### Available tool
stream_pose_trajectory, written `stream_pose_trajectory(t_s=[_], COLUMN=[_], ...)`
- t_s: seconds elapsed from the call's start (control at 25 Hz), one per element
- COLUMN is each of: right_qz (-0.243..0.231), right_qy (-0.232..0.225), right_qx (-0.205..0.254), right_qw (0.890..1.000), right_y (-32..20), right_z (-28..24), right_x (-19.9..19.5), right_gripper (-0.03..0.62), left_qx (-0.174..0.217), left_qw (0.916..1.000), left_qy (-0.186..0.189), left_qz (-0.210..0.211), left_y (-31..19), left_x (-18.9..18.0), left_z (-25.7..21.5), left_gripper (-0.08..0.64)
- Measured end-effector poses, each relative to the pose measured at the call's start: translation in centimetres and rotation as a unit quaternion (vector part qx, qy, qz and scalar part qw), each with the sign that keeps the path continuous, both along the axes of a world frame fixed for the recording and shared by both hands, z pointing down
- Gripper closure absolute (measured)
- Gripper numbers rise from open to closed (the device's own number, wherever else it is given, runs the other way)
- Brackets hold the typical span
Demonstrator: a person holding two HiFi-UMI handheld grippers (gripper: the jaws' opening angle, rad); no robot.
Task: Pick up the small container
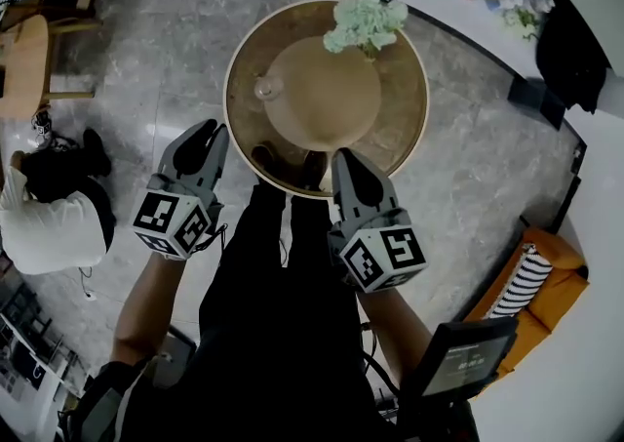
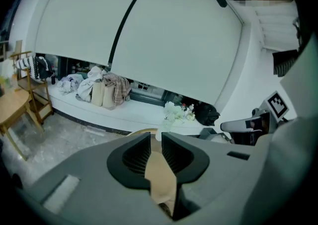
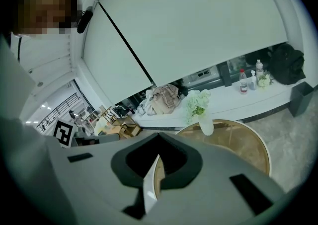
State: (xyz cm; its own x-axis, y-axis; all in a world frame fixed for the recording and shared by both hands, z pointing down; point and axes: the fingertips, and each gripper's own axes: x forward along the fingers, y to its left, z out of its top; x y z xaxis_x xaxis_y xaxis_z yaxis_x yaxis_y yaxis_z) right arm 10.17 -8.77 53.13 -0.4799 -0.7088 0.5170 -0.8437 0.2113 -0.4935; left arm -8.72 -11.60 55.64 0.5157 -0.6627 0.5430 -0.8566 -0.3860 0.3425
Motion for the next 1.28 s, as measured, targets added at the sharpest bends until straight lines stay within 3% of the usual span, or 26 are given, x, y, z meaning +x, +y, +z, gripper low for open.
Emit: stream_pose_trajectory(t_s=[0.24, 0.44, 0.64, 1.08, 1.28], right_qz=[0.004, 0.007, 0.014, 0.018, 0.02], right_qy=[0.004, 0.006, 0.004, -0.002, -0.005], right_qx=[-0.014, -0.029, -0.051, -0.091, -0.105], right_qw=[1.0, 1.0, 0.999, 0.996, 0.994], right_y=[-0.7, -1.1, -1.3, -0.5, 0.0], right_z=[2.0, 4.0, 6.1, 10.3, 11.6], right_x=[0.6, 0.5, 0.4, 0.2, 0.6], right_gripper=[0.594, 0.594, 0.594, 0.594, 0.594], left_qx=[0.036, 0.008, -0.018, -0.054, -0.083], left_qw=[0.9906, 0.9839, 0.968, 0.9566, 0.9546], left_qy=[-0.109, -0.143, -0.194, -0.207, -0.207], left_qz=[0.075, 0.107, 0.159, 0.198, 0.197], left_y=[-1.3, -2.3, -3.0, -4.0, -4.0], left_x=[1.4, 1.8, 2.5, 5.0, 5.6], left_z=[4.7, 11.1, 17.3, 25.3, 27.9], left_gripper=[0.399, 0.347, 0.327, 0.27, 0.249])
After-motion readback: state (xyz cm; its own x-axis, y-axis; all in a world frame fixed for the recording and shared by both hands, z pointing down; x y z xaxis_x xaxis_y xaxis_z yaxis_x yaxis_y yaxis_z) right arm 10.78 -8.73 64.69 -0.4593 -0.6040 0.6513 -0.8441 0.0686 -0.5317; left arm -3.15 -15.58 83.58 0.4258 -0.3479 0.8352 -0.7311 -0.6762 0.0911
